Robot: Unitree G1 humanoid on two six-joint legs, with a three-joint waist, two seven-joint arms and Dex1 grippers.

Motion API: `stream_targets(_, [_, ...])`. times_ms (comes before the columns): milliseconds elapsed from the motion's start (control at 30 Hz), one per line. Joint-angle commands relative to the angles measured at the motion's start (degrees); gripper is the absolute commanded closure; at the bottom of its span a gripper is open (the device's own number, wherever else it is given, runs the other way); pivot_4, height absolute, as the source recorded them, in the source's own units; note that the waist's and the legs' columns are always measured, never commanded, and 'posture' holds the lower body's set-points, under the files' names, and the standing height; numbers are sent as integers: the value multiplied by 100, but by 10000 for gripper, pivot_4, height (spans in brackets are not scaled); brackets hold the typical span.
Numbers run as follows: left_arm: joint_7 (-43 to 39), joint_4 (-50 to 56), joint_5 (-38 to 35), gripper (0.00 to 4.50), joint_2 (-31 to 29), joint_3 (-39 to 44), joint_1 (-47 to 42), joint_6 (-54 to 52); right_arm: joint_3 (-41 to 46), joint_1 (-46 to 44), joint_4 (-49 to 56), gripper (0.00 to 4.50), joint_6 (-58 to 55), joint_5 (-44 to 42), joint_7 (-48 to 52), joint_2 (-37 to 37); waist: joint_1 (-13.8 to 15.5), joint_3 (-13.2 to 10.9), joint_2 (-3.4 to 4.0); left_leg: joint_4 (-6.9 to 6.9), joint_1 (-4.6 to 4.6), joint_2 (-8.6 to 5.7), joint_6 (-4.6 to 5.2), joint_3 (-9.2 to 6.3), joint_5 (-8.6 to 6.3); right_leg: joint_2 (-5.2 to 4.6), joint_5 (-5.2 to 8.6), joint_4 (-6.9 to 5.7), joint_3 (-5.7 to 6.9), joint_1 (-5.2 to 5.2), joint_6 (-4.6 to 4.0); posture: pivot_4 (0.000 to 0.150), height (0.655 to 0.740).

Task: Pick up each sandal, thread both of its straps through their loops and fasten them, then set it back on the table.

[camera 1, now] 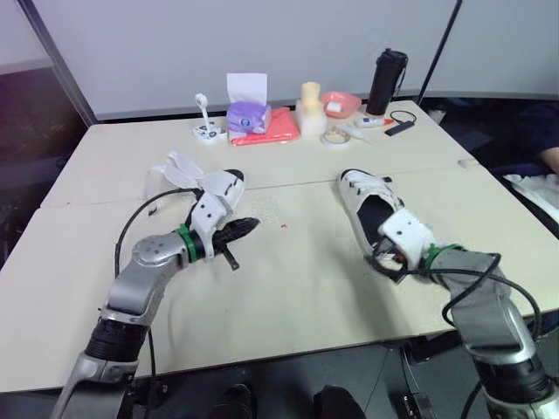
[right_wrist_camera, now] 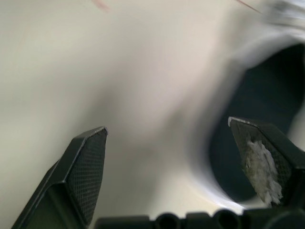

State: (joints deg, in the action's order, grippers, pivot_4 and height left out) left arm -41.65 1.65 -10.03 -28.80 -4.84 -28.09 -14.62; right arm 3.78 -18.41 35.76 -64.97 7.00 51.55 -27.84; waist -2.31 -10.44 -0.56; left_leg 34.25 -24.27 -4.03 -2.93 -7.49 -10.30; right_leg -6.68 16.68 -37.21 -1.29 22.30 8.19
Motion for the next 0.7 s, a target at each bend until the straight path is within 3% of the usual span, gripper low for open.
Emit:
stream_targets(33, [508,-409,1281,45000,-520,-242,-285,1170,820,-204,784,647,-883,-1081,388,171,49,0,0,0,-2,-3,0,-2,0,-2,0,2,0,1,0,1500,7400])
stream_targets(133, [923,-937,2143,36958,-901,-484,-497,2015,1023,-281,972,0,-1352,-1650,358,260,150,0,0,-3,-5,-4,2,4,-2,-3,0,11,1,5,1,1500,7400])
stream_targets(367, [1906,-2161,3251,1051,-998,-694,-1041,2669,1093,-529,1032,0,-1712,-2401,-152,418,185,-1,-3,0,-12,-7,3,3,0,-6,-1,5,5,9,2,1500,7400])
stream_targets(700, [2806,-4320,3897,461,-417,-1140,-2156,3183,951,-438,969,0,-1494,-3002,-733,73,161,-2,-8,-1,-16,-8,4,3,1,-5,0,-2,10,15,4,1500,7400])
